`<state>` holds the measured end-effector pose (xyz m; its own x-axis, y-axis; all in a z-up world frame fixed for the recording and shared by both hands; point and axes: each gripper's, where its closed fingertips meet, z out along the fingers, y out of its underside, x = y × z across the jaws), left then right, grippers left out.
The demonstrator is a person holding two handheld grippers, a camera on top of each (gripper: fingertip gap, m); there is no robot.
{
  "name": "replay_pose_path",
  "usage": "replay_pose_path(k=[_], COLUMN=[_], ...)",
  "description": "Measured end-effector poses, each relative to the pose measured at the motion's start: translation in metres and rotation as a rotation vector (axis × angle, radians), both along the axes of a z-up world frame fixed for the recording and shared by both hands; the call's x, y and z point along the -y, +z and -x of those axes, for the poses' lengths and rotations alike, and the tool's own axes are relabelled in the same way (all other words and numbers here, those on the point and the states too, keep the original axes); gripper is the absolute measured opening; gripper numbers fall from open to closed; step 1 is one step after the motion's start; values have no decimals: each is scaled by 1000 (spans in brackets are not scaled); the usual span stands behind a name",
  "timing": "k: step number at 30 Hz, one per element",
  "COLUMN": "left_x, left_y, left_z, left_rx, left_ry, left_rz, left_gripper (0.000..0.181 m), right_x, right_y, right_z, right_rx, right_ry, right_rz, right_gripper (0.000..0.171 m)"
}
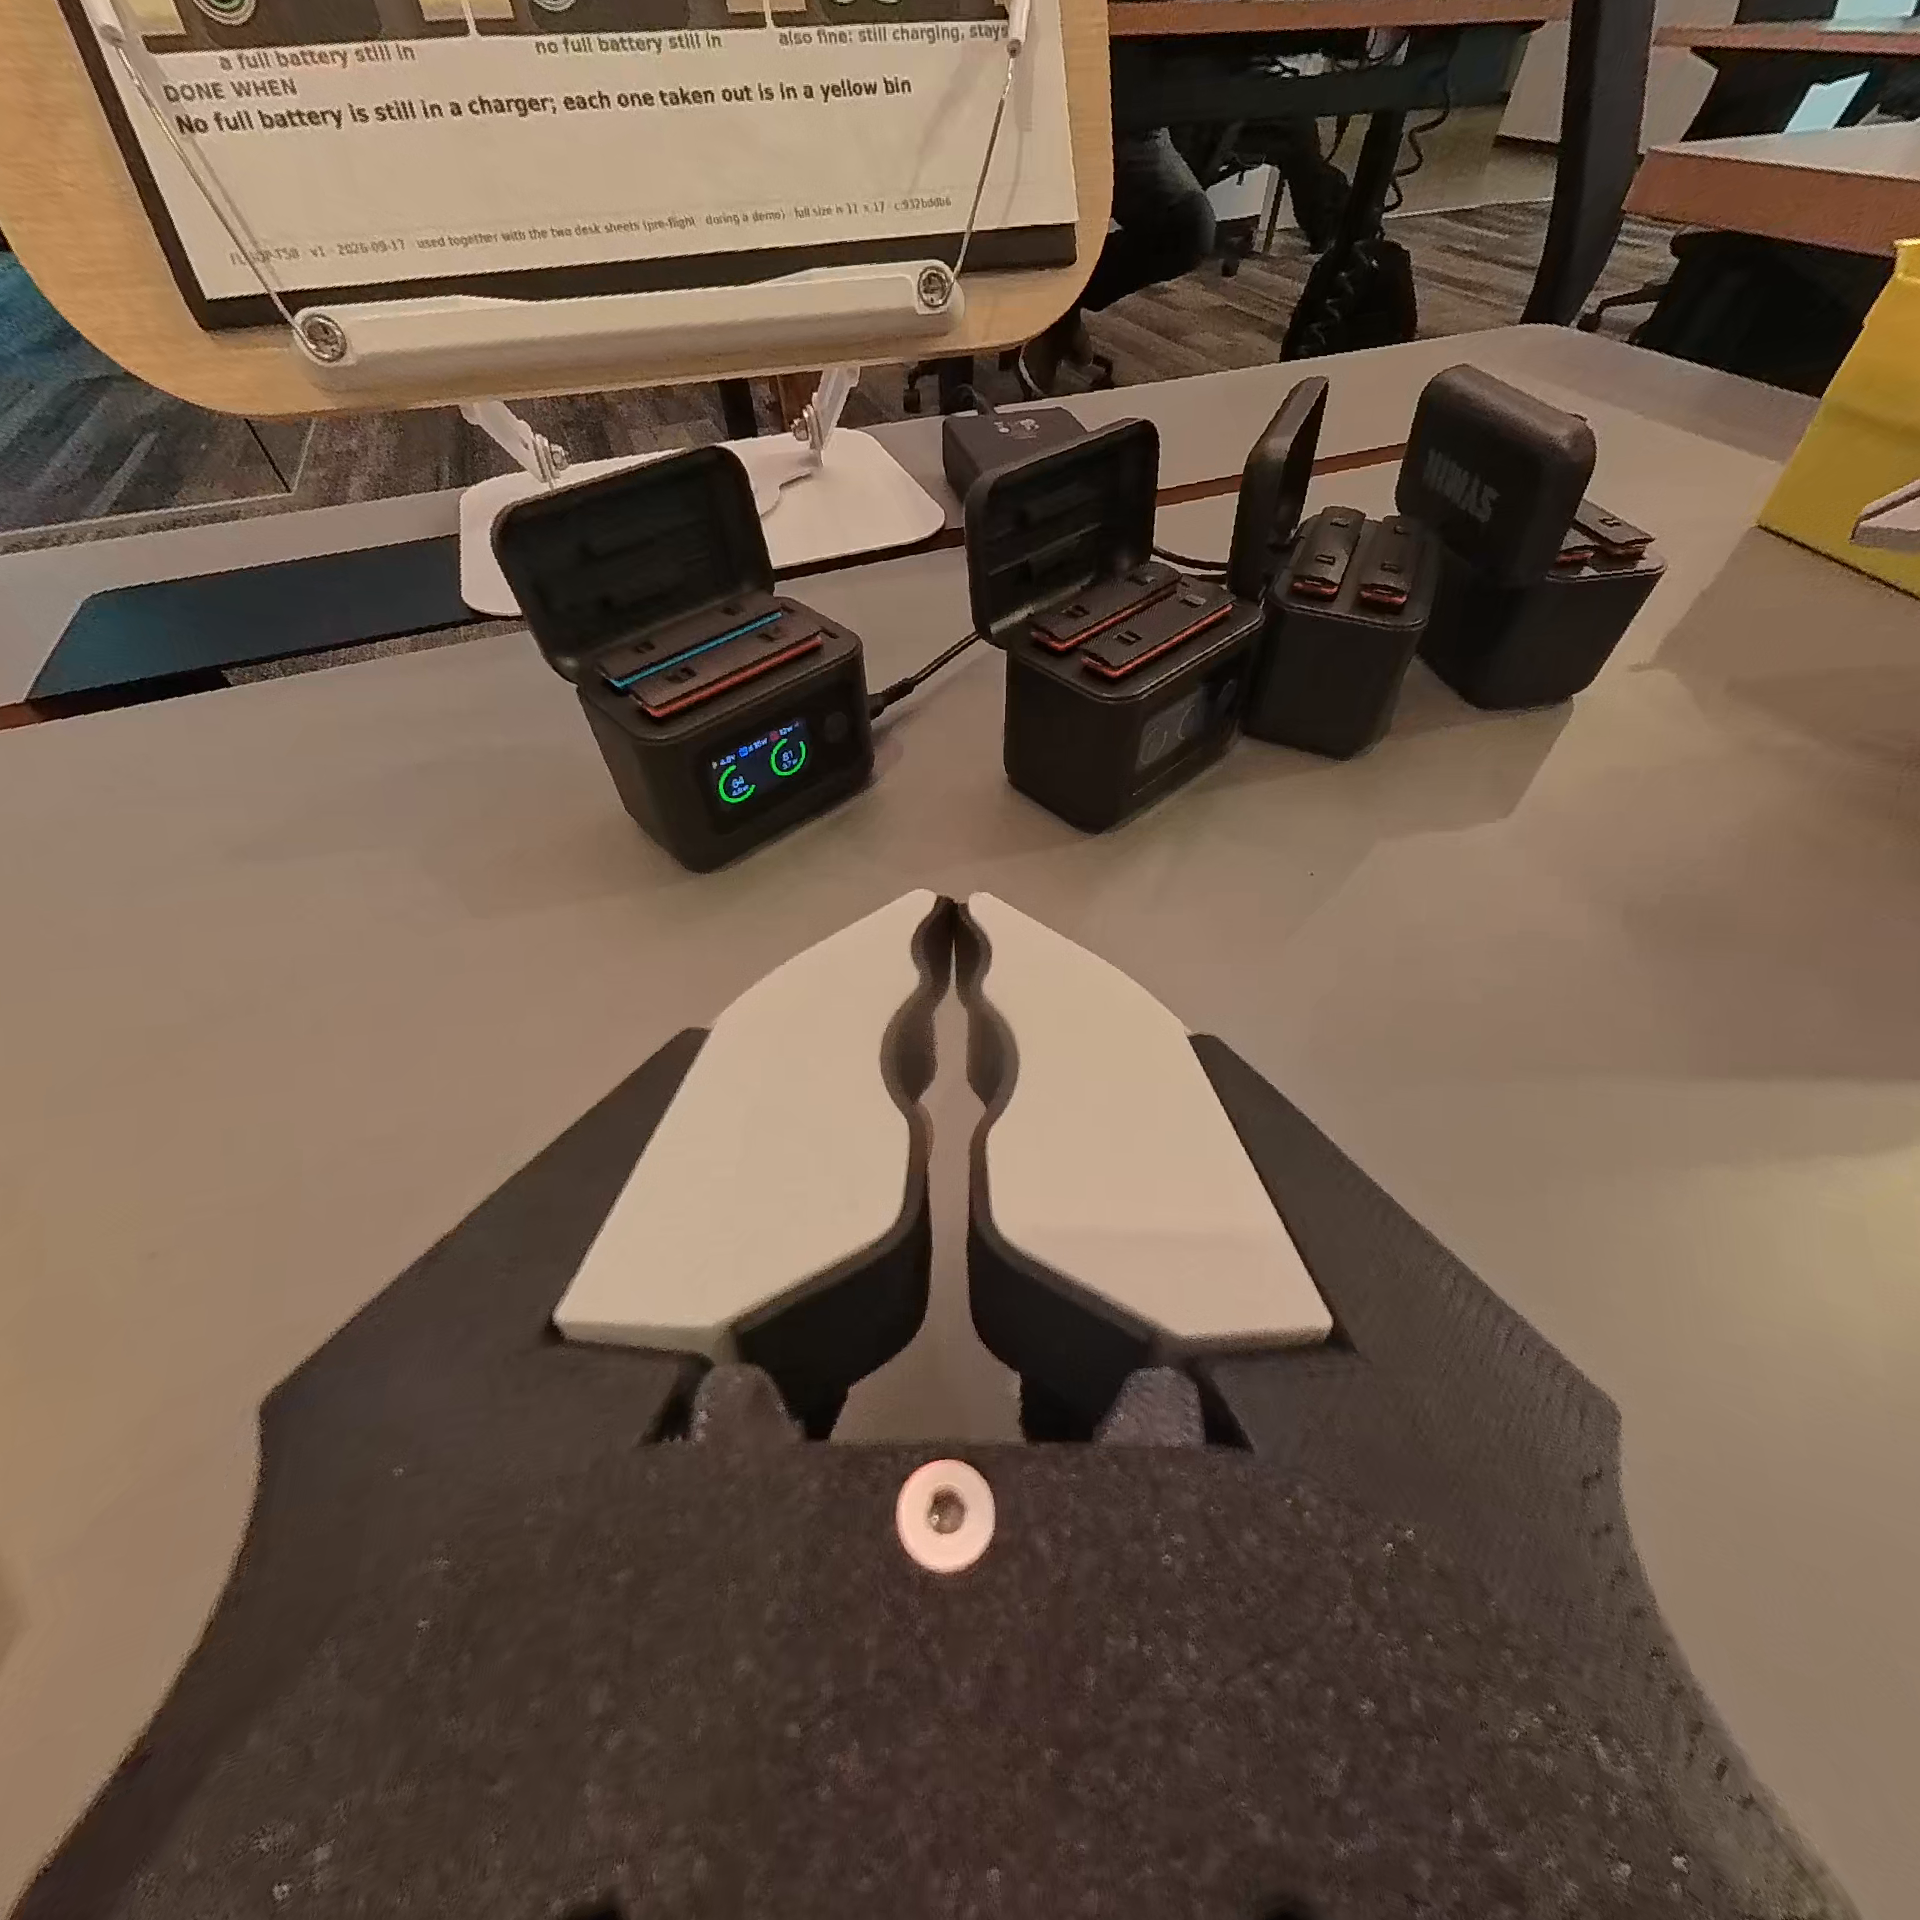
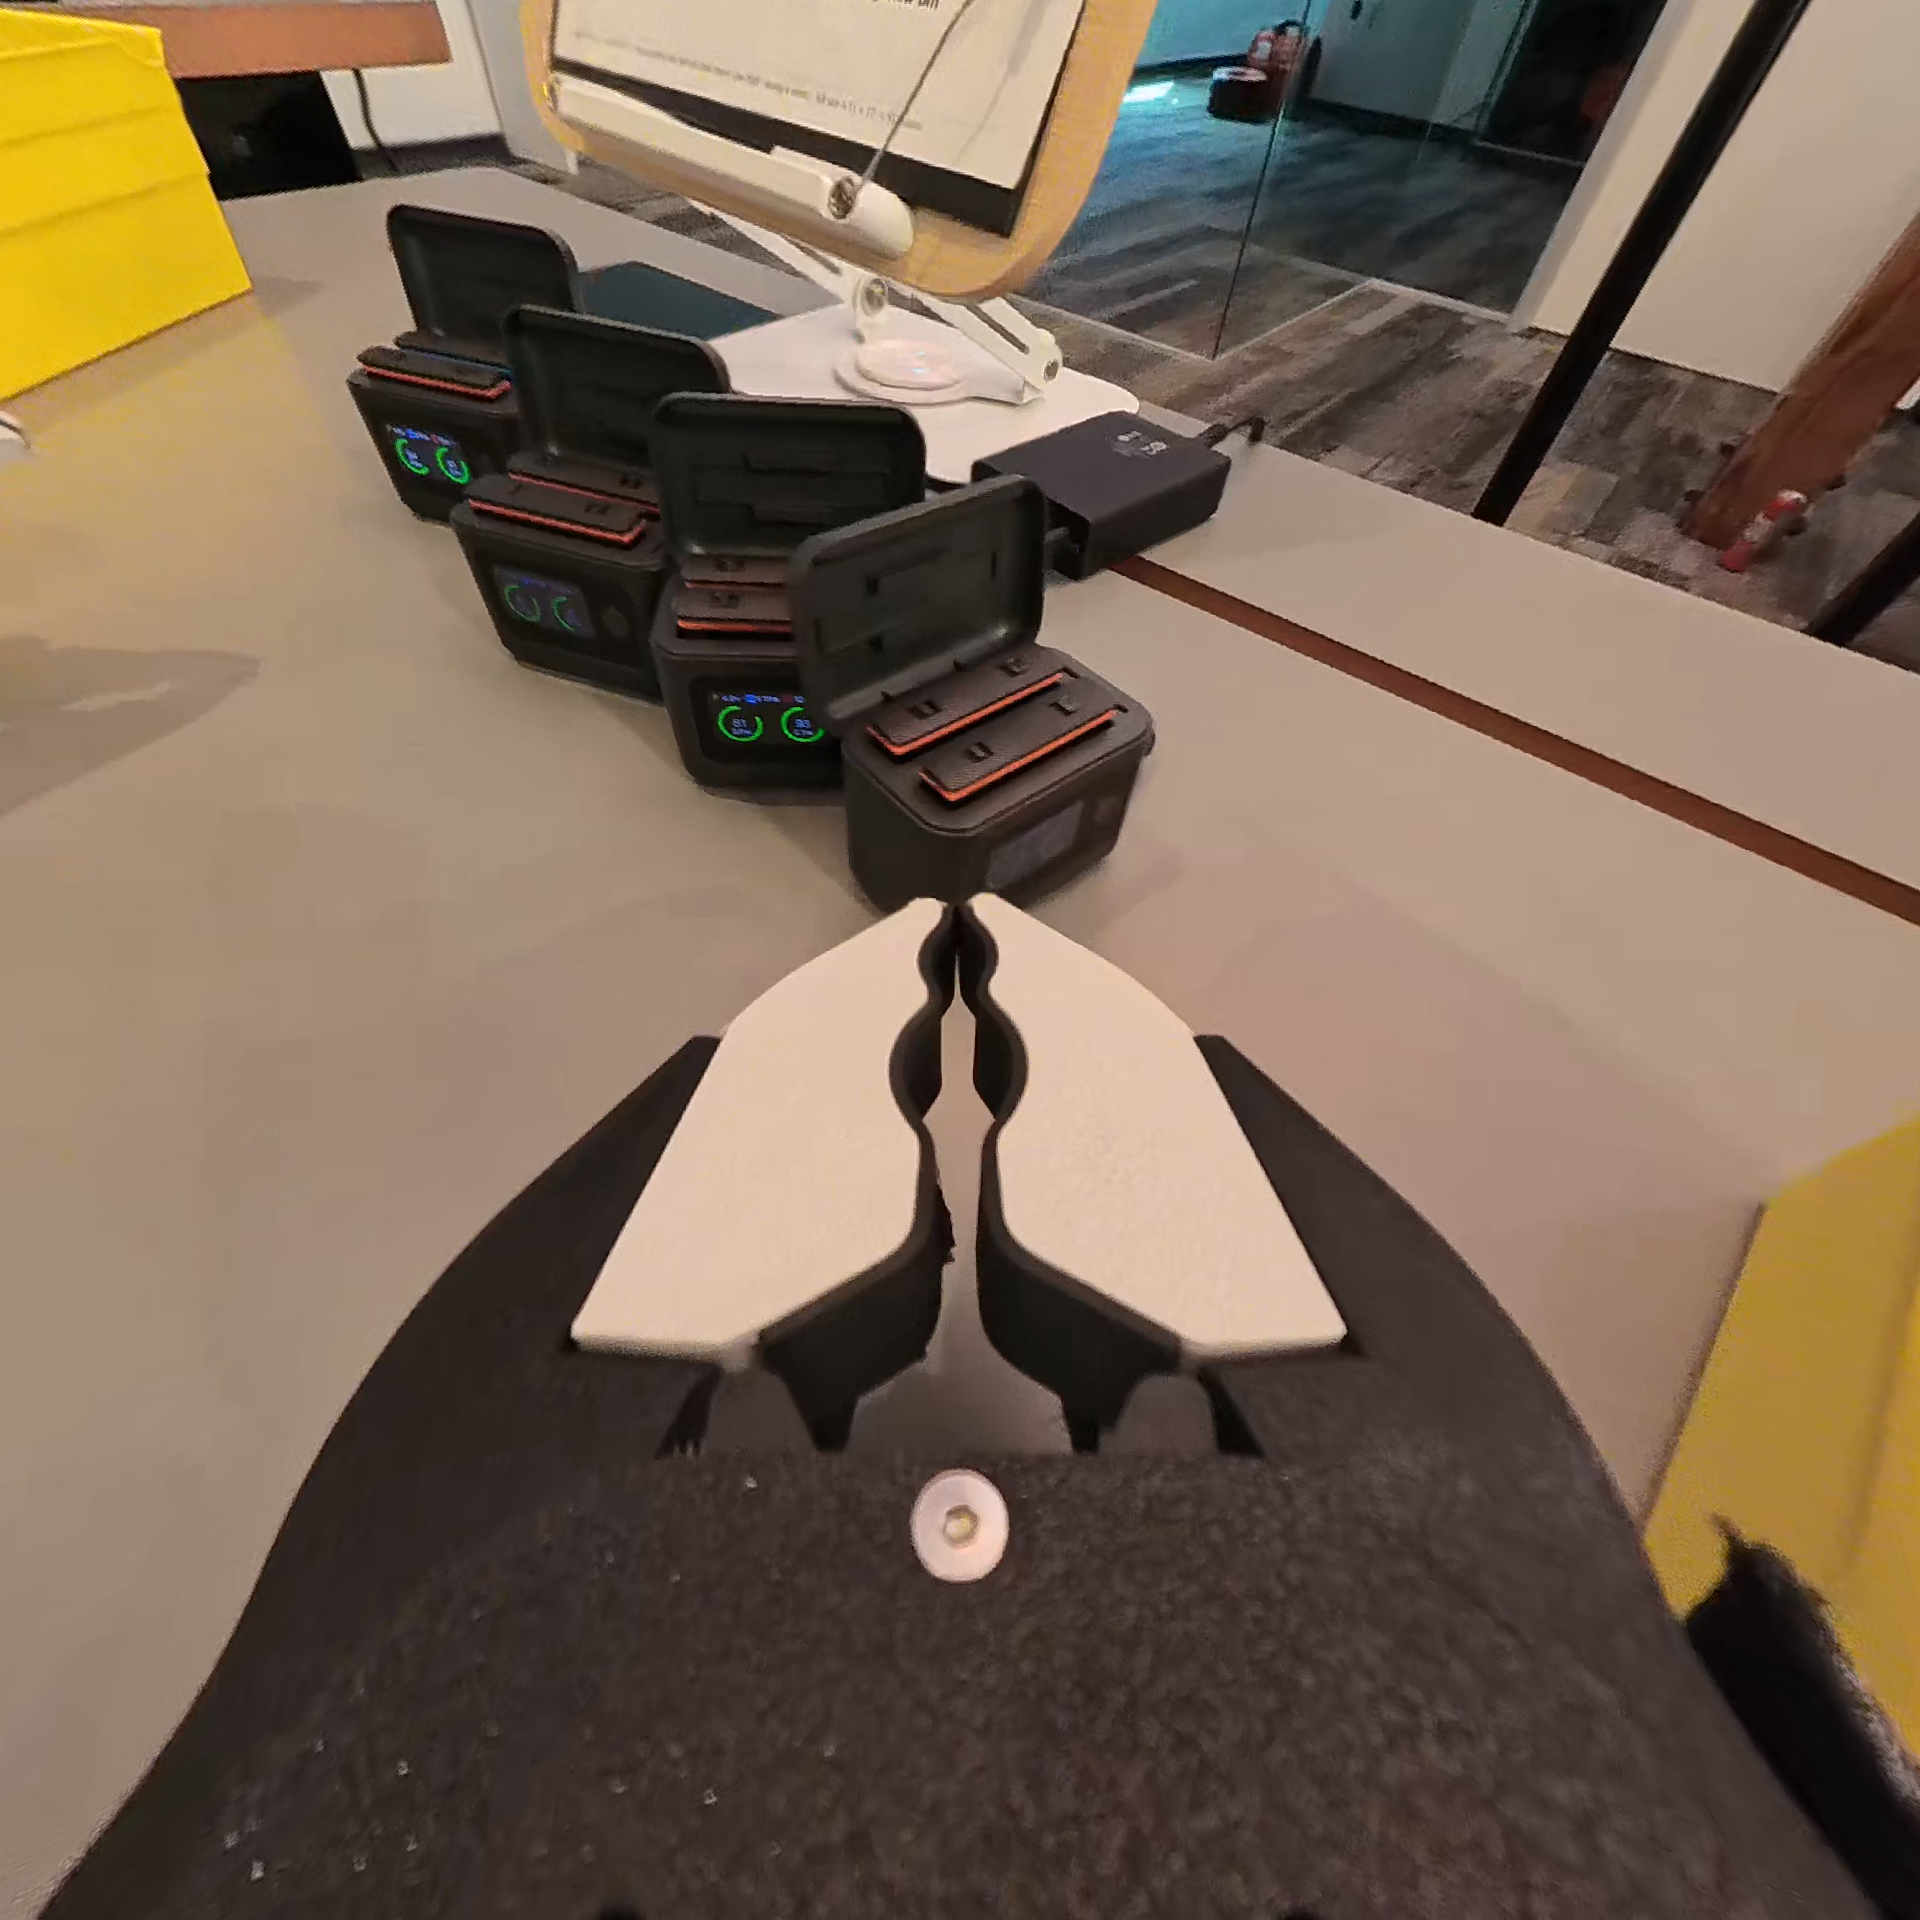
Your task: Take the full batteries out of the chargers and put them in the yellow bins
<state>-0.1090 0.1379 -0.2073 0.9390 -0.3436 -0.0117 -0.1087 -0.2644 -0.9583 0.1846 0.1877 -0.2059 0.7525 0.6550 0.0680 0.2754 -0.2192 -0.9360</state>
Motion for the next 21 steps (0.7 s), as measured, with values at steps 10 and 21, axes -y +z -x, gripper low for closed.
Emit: replay_pose_path(k=[10,21], left_x=[-1,-1], left_y=[-2,-4], left_z=[0,0], left_rx=[2,6], left_ry=[1,-9], left_rz=[9,23], left_gripper=[0,0], right_x=[-20,-38], right_y=[-15,-29], right_z=[-21,-32], right_rx=[76,110], right_ry=[90,160], right_rz=[45,113], right_gripper=[0,0])
